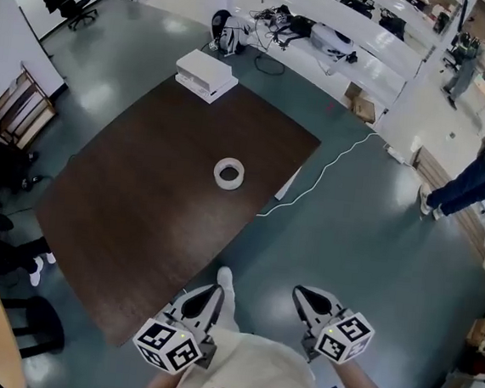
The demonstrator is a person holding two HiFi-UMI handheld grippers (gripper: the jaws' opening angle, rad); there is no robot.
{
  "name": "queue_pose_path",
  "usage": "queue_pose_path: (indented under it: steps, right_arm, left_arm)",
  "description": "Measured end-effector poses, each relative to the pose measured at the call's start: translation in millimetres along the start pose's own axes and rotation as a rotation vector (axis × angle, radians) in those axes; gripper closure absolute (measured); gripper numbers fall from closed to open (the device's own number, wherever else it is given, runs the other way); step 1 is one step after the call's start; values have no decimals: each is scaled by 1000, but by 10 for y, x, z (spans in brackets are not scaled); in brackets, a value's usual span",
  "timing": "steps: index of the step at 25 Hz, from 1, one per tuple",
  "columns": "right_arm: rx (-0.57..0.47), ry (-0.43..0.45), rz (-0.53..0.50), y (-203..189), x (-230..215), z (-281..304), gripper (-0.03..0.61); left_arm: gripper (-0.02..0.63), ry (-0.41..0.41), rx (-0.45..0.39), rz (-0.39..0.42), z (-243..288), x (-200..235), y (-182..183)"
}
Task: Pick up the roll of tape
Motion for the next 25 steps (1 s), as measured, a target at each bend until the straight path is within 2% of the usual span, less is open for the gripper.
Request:
queue_pose_path:
  steps: [6,10,15,21,25]
  right_arm:
    - [66,-25,-48,339,-31,994,572]
    - [121,-52,-40,631,-132,1413,572]
    - [187,-59,-60,771,-181,1860,572]
    - [202,-57,-78,863,-205,2218,572]
    - [198,-34,-117,965,-184,2384,572]
  left_arm:
    - [607,-2,26,-76,356,869,312]
    - [607,-1,45,-111,589,1234,527]
    - [607,18,43,-161,732,1698,664]
    - [607,17,30,-175,898,1956,768]
    - [607,31,22,-132,987,1963,801]
Point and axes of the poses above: the fingertips, and each gripper's own axes: z forward along the fingers, x to its left, y out of its top, the point moved 3 cm from there along -z, backward along the fingers, and after that the axes turned 6 degrees about z, right-handed, at the moved point
